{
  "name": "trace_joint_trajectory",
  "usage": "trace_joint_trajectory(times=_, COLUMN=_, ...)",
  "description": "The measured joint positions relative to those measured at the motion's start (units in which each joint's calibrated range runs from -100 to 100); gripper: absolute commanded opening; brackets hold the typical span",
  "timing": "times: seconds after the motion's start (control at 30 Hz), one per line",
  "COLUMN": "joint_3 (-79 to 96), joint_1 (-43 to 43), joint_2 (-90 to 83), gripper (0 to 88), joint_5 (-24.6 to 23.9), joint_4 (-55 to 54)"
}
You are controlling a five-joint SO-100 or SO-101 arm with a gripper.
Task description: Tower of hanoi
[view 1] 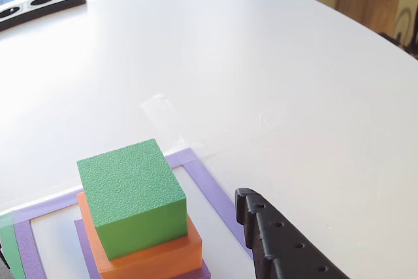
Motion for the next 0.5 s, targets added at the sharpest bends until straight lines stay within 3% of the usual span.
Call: trace_joint_trajectory(times=0.5, joint_3=-3.2, joint_1=-2.7, joint_2=3.0, gripper=36.7, joint_5=0.0, joint_4=-0.5)
